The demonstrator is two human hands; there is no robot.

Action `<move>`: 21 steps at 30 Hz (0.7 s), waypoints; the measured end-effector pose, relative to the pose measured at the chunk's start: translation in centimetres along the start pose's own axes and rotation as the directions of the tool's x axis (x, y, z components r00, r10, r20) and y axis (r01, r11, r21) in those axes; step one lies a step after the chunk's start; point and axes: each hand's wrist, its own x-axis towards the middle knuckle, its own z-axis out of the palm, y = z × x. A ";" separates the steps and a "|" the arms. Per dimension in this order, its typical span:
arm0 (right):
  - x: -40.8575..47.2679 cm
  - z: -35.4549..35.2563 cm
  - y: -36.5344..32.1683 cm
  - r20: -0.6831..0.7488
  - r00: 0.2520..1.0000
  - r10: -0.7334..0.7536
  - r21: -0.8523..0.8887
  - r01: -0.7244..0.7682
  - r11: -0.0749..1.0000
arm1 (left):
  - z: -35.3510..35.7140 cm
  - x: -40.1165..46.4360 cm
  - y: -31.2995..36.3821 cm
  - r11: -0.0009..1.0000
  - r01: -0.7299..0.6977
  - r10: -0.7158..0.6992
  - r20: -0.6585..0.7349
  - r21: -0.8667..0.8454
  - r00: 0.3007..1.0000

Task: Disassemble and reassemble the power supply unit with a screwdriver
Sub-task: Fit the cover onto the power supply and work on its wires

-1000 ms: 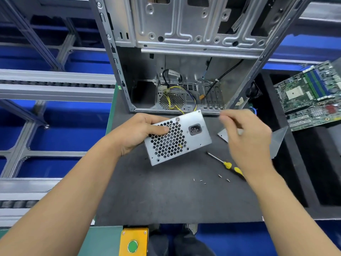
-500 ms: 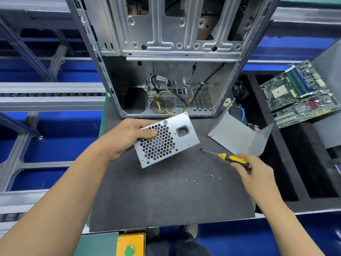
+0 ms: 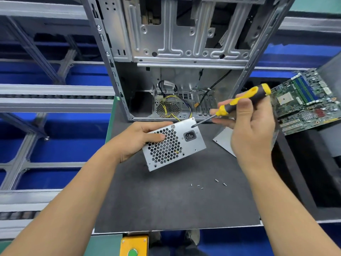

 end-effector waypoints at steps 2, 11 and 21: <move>0.2 1.3 0.0 0.018 1.000 0.001 -0.004 -0.001 1.000 | 0.0 0.0 0.0 1.000 0.003 -0.003 0.003 0.003 1.000; 0.6 3.6 1.1 0.032 0.999 0.016 0.008 -0.016 1.000 | -0.3 0.2 0.0 1.000 0.010 -0.010 0.024 -0.001 1.000; 0.5 4.4 1.9 0.054 0.997 0.054 -0.016 -0.053 0.998 | -0.1 0.2 0.1 0.999 0.002 -0.002 0.020 -0.041 1.000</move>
